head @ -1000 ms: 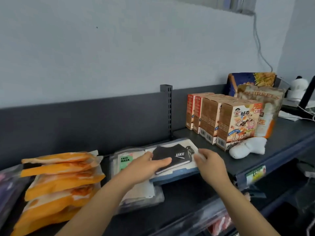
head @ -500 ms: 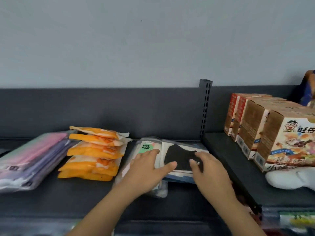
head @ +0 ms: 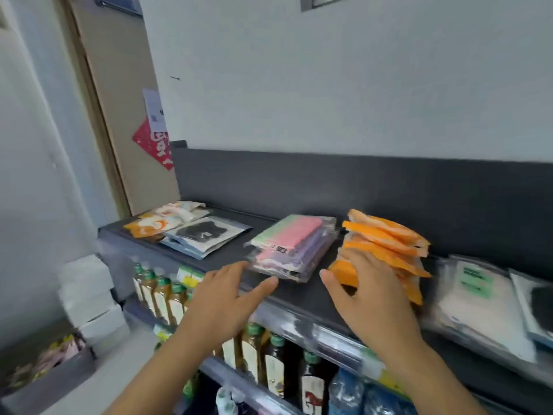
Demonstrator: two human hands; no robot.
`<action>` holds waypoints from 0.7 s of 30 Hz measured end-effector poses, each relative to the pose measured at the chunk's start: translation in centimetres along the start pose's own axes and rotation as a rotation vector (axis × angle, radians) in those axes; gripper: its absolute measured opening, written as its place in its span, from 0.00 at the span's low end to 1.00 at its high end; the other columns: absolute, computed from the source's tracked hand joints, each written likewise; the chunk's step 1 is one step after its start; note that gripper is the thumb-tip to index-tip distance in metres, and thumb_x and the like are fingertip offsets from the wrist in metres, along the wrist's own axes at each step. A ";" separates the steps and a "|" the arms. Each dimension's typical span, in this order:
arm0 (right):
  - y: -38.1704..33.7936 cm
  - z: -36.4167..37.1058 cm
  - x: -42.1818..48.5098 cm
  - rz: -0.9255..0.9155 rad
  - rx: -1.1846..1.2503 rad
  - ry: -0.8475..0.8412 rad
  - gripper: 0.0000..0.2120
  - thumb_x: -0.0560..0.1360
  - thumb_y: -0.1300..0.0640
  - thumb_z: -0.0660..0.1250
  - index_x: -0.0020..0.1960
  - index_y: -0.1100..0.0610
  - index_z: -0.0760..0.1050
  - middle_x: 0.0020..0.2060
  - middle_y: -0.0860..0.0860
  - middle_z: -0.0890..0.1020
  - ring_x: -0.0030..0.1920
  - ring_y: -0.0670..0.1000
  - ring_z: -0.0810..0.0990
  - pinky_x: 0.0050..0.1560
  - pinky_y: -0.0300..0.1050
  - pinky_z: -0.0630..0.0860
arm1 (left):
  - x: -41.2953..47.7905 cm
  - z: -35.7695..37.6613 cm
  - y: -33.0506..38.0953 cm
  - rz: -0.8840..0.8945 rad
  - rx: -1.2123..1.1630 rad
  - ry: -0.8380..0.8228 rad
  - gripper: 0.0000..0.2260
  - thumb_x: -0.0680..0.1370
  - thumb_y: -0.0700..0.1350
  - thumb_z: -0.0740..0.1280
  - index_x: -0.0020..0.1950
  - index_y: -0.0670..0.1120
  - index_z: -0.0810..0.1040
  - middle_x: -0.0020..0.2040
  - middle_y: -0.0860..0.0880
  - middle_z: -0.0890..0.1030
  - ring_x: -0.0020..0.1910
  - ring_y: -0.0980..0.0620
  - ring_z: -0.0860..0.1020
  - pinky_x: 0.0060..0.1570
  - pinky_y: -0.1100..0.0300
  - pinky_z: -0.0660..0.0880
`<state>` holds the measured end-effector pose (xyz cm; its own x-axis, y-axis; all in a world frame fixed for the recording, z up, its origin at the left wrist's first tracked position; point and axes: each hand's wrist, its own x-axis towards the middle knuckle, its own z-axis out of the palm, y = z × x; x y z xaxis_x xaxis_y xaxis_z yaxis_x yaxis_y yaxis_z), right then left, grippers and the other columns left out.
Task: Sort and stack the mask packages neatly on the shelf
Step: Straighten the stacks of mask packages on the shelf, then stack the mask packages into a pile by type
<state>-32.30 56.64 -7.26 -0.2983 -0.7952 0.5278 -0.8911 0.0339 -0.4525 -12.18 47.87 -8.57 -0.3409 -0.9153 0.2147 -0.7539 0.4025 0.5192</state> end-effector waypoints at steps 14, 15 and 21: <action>-18.9 18.6 7.0 0.171 0.315 -0.233 0.29 0.75 0.41 0.64 0.72 0.51 0.66 0.69 0.47 0.71 0.67 0.49 0.70 0.63 0.47 0.69 | 3.2 -14.4 -25.1 -0.264 -0.123 0.079 0.50 0.60 0.80 0.52 0.71 0.50 0.71 0.68 0.49 0.75 0.66 0.45 0.72 0.66 0.49 0.67; -19.3 19.5 7.7 0.182 0.301 -0.235 0.29 0.75 0.41 0.64 0.72 0.51 0.65 0.70 0.47 0.70 0.68 0.49 0.70 0.63 0.48 0.69 | 4.1 -14.7 -25.9 -0.255 -0.119 0.068 0.48 0.63 0.80 0.52 0.72 0.50 0.70 0.69 0.49 0.74 0.67 0.45 0.71 0.66 0.50 0.67; -19.6 24.3 12.9 0.288 0.284 -0.236 0.33 0.76 0.44 0.65 0.75 0.52 0.57 0.72 0.51 0.67 0.69 0.53 0.69 0.64 0.50 0.69 | 10.6 -14.5 -28.8 -0.202 -0.157 0.028 0.40 0.71 0.71 0.56 0.75 0.48 0.64 0.74 0.48 0.69 0.71 0.48 0.68 0.67 0.53 0.65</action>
<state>-10.38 30.99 -9.06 -0.4043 -0.8950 0.1886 -0.6450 0.1328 -0.7526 14.07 26.32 -9.23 -0.1745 -0.9779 0.1150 -0.7078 0.2058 0.6758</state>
